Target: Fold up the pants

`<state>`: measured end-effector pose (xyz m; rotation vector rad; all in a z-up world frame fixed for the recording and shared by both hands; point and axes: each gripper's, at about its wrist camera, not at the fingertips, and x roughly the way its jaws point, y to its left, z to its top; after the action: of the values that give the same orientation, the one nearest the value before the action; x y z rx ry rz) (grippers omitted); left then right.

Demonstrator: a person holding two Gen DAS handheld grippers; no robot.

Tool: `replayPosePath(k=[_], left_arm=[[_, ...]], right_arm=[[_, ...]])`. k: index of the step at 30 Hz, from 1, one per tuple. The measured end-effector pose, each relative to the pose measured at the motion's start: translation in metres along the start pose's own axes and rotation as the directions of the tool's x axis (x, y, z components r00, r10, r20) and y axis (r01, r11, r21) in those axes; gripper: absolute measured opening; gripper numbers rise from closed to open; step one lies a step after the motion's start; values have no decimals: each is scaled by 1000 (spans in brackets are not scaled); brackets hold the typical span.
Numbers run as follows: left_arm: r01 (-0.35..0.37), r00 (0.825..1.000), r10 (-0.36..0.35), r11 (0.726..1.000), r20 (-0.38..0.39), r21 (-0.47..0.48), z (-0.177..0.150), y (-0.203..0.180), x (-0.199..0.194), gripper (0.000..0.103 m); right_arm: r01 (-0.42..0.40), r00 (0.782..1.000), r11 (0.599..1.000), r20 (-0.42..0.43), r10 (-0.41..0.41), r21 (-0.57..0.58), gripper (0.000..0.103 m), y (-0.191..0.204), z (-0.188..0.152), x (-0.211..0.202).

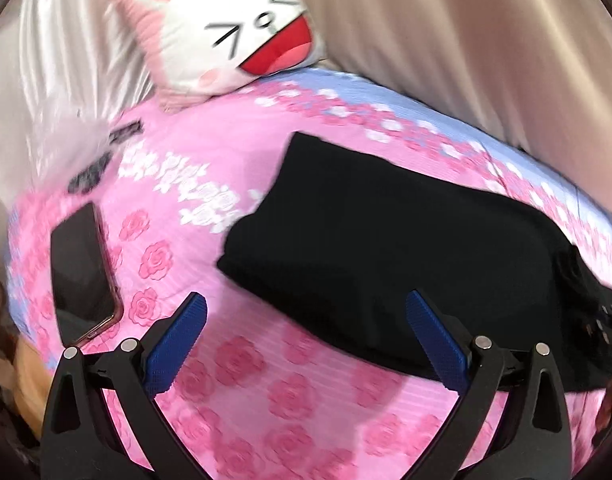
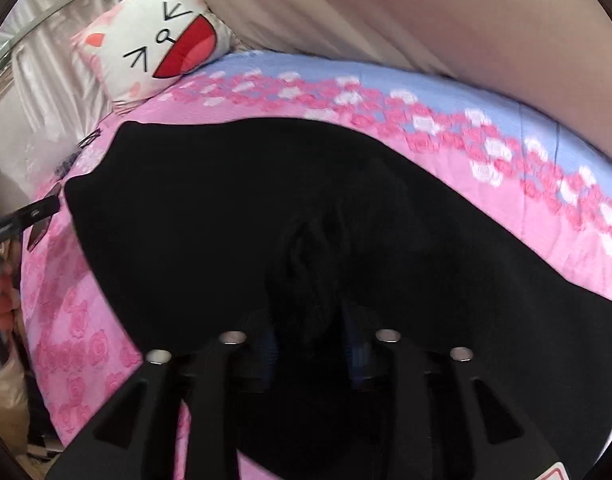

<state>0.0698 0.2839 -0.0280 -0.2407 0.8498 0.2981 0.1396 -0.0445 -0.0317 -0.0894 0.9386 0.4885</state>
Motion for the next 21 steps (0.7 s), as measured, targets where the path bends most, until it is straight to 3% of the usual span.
replayPosePath(k=[3, 5, 6, 9, 11, 13, 14, 15, 19, 21], left_arm=[[23, 999, -27, 988, -24, -153, 0, 36, 13, 98], [35, 998, -46, 968, -39, -249, -2, 52, 25, 98], [45, 997, -62, 959, -52, -281, -3, 56, 32, 98], [46, 997, -60, 955, -40, -292, 1, 53, 43, 98], [91, 994, -104, 951, -30, -296, 7, 45, 49, 97], [116, 991, -128, 960, -32, -256, 14, 28, 55, 78], [93, 995, -100, 970, -21, -224, 18, 19, 54, 42], [91, 995, -96, 979, -15, -183, 23, 8, 51, 18], [191, 978, -187, 981, 89, -34, 39, -51, -3, 17], [276, 947, -285, 958, 148, 81, 40, -101, -48, 17]], right_arm=[[40, 996, 999, 76, -41, 2, 45, 5, -10, -40], [90, 988, 995, 121, -94, 39, 61, 2, -21, -66], [94, 985, 994, 136, -102, 64, 63, -2, -26, -75], [132, 976, 977, 151, -157, 167, 64, -23, -51, -97], [156, 972, 963, 141, -190, 221, 64, -35, -64, -105], [187, 964, 938, 127, -232, 292, 64, -56, -84, -116], [195, 961, 925, 126, -247, 327, 64, -65, -93, -122], [200, 957, 909, 128, -262, 366, 64, -76, -102, -129], [206, 935, 832, 146, -322, 516, 64, -119, -143, -161], [201, 926, 796, 155, -345, 570, 64, -137, -159, -172]])
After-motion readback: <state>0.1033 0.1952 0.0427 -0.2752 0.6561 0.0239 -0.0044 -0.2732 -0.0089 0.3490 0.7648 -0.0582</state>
